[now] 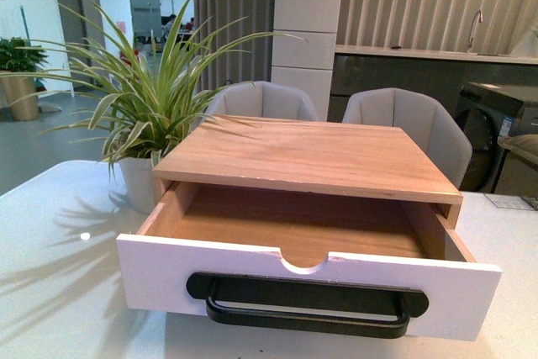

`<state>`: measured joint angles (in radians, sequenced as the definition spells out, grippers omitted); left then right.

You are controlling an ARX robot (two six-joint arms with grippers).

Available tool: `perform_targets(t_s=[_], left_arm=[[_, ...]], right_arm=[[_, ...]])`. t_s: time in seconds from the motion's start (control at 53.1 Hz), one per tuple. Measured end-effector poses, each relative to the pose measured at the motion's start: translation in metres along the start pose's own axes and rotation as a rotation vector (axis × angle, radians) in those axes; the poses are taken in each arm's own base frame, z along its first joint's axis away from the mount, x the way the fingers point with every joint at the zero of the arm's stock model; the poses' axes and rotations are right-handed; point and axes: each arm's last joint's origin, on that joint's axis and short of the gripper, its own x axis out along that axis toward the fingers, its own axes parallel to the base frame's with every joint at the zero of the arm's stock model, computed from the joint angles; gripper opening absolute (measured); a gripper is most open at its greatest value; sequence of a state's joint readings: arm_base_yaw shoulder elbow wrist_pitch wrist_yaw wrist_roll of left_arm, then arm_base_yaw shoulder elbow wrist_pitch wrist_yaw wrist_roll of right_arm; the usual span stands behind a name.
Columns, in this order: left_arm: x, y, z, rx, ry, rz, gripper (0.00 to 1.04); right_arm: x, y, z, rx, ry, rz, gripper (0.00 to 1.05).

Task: Pull drawer

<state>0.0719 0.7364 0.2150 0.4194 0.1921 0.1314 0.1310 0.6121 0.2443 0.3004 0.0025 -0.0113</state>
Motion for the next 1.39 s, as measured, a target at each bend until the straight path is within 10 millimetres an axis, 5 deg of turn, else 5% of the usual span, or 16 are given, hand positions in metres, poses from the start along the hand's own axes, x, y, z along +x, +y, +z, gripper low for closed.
perform_targets(t_s=[0.226,0.677,1.392], left_arm=[[-0.013,0.015,-0.009,-0.105,-0.006,0.106,0.96],[-0.032,-0.013,-0.026,-0.112,-0.091,0.128,0.02],[-0.049,-0.016,-0.034,-0.114,-0.107,0.129,0.03]], right_arm=[[-0.015,-0.01,-0.012,0.104,-0.051,-0.124,0.94],[-0.031,-0.015,-0.036,0.022,-0.066,-0.126,0.02],[-0.051,-0.012,-0.049,0.018,-0.085,-0.126,0.02]])
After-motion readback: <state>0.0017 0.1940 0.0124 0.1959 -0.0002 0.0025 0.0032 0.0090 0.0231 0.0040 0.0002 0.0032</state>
